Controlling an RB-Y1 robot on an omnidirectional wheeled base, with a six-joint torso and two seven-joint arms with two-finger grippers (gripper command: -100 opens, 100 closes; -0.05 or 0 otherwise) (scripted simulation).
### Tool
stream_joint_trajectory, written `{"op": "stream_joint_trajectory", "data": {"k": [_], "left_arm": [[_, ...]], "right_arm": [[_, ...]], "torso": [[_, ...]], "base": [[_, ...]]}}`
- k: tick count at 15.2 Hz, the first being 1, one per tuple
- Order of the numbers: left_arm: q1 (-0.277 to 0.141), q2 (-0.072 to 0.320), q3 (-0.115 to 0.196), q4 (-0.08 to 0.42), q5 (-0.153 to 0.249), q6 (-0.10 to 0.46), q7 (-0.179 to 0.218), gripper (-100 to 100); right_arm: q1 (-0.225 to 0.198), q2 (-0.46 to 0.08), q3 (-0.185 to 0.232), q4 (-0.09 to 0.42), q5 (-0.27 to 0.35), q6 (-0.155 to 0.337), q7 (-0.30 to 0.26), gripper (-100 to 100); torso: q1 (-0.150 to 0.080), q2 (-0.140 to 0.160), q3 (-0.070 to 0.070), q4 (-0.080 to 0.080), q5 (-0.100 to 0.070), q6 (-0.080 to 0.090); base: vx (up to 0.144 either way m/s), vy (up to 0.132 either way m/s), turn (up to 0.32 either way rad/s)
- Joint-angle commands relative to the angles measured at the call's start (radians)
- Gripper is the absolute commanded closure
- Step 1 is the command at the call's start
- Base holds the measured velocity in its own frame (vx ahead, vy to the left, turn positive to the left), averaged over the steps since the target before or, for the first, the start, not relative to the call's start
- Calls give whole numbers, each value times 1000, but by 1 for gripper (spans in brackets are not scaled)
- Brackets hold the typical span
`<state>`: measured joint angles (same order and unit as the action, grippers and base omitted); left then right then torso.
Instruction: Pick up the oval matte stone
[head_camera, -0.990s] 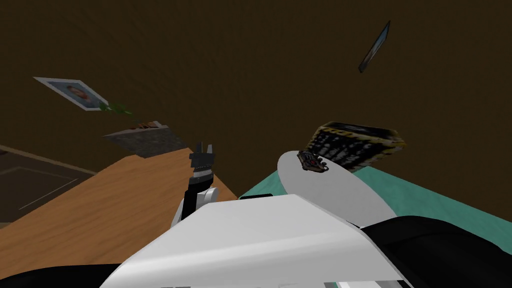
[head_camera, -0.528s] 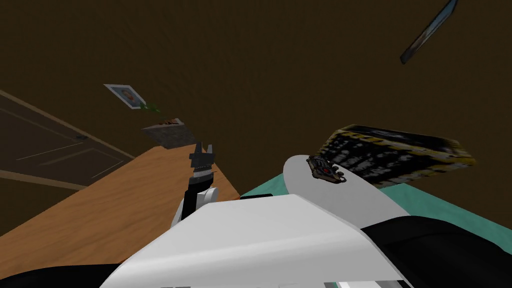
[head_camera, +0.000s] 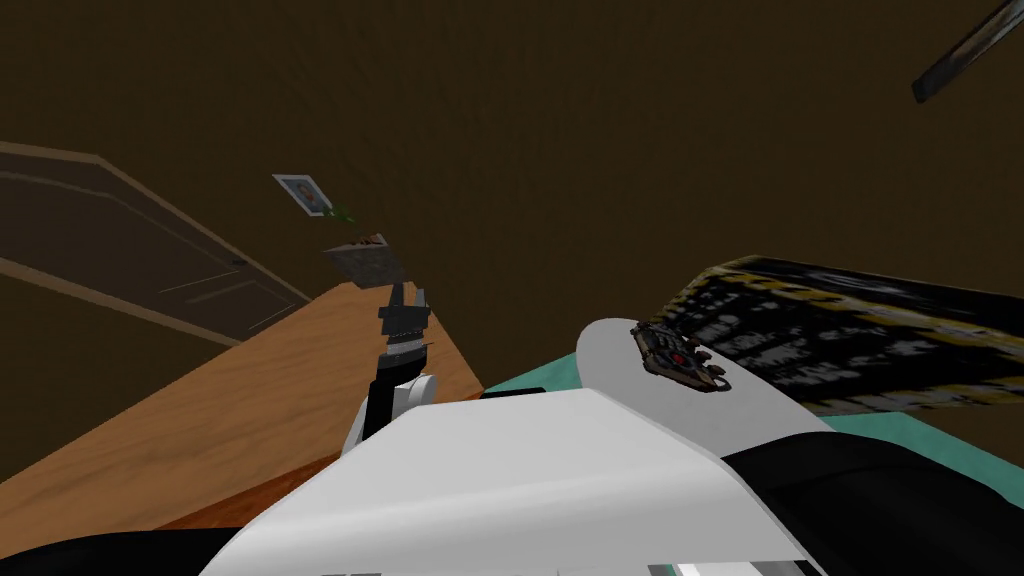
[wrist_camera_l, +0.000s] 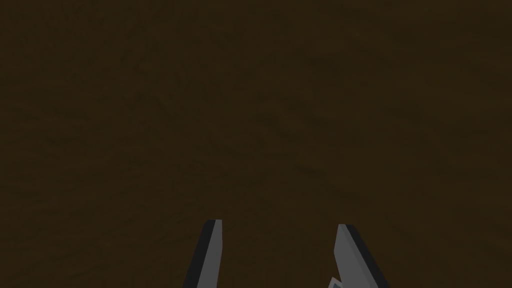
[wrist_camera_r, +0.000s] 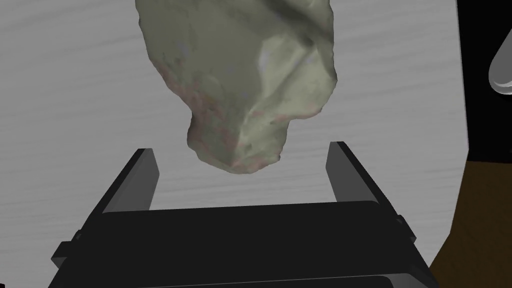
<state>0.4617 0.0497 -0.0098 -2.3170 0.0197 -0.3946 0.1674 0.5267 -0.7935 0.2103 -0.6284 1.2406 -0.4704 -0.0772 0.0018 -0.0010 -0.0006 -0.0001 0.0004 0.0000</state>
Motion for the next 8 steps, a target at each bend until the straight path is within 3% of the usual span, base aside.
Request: {"op": "stream_joint_trajectory", "data": {"k": [1, 5, 6, 7, 8], "left_arm": [[0, 0, 0, 0, 0, 0, 0, 0], [0, 0, 0, 0, 0, 0, 0, 0], [0, 0, 0, 0, 0, 0, 0, 0], [0, 0, 0, 0, 0, 0, 0, 0], [0, 0, 0, 0, 0, 0, 0, 0]], "right_arm": [[-1, 10, 8, 45, 32, -4, 4, -100], [-3, 20, 20, 83, 65, -4, -1, -100], [2, 17, 13, 63, 49, -2, 2, -100], [-9, 50, 26, 84, 41, 24, 16, -100], [-9, 50, 26, 84, 41, 24, 16, -100]], "torso": [[0, 0, 0, 0, 0, 0], [0, -1, 0, 0, 0, 0], [0, -1, 0, 0, 0, 0], [0, 0, 0, 0, 0, 1], [-1, 1, 1, 0, 0, 1]], "base": [[43, 1, 218], [43, -4, 123], [28, -6, 52], [-1, -39, 45], [-16, -73, 60]]}}
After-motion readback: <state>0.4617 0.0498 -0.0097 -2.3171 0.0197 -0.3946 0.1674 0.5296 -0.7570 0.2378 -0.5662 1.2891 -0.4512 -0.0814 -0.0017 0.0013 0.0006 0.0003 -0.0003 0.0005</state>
